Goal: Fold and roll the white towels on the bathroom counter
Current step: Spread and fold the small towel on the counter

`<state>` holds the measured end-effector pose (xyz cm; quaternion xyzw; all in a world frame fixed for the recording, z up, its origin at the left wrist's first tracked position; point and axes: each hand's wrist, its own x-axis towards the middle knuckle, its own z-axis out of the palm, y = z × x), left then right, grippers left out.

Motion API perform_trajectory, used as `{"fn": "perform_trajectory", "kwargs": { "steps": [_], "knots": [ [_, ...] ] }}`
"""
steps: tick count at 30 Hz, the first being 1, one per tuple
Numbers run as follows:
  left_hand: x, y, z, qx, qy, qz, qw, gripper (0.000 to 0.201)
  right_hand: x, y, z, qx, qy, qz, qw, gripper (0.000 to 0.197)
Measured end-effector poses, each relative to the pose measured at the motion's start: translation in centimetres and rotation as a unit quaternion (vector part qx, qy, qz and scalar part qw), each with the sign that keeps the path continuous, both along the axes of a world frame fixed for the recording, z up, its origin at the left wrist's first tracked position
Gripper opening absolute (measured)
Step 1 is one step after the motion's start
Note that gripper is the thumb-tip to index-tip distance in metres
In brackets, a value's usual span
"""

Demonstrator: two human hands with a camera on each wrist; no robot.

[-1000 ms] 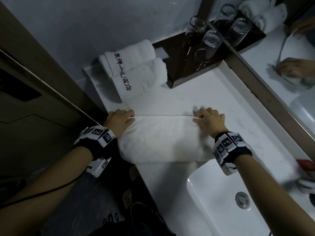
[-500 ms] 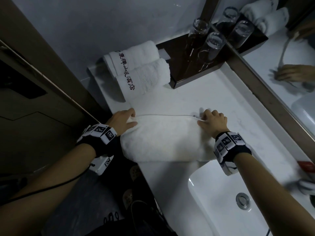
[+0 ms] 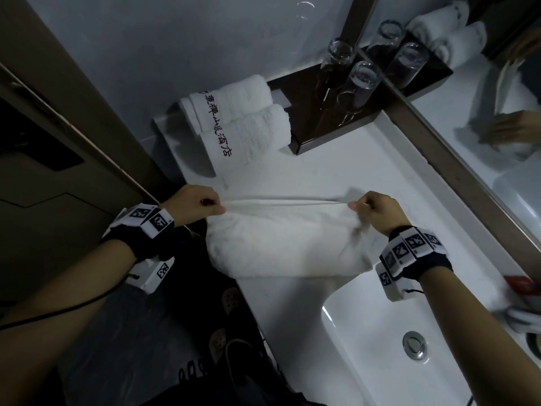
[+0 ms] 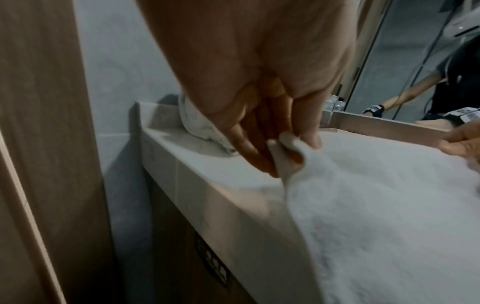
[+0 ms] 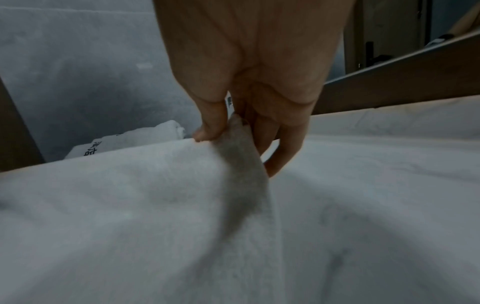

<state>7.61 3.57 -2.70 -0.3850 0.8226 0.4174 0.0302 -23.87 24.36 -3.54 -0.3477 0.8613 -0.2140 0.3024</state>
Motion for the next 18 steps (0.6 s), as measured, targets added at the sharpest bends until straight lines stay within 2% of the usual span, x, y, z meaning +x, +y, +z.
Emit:
{"fn": "perform_trajectory", "kwargs": {
  "steps": [5,9,11,13,14,16,18],
  "knots": [
    [-0.8,-1.1,2.3,-0.054,0.061,0.055,0.995,0.019,-0.4,-0.8,1.5,-0.041,0.009,-0.03,0.999,0.022],
    [-1.6,-1.6,5.0,-0.108,0.137,0.094,0.98,0.02,-1.4,-1.9,3.9,-0.181,0.059,-0.098,0.977,0.014],
    [-1.6,-1.5,6.1,-0.156,0.198,0.082,0.964,0.023,-1.9,-1.9,5.1,-0.253,0.066,-0.126,0.957,0.024],
    [-1.1,-1.0,6.3,-0.197,0.223,0.03,0.954,0.026,-1.8,-1.4,5.8,-0.314,0.032,-0.128,0.94,0.044],
    [-0.7,-0.4,5.9,-0.203,0.21,-0.005,0.956,0.027,-1.5,-0.9,5.8,-0.323,0.029,-0.101,0.941,0.049],
    [0.2,1.2,4.4,-0.241,0.142,-0.068,0.958,0.032,-0.7,0.8,4.7,-0.285,0.059,-0.018,0.957,0.044],
    [1.2,3.2,2.4,-0.308,0.094,-0.185,0.928,0.031,0.2,2.6,2.5,-0.186,0.098,0.059,0.976,0.029]
  ]
}}
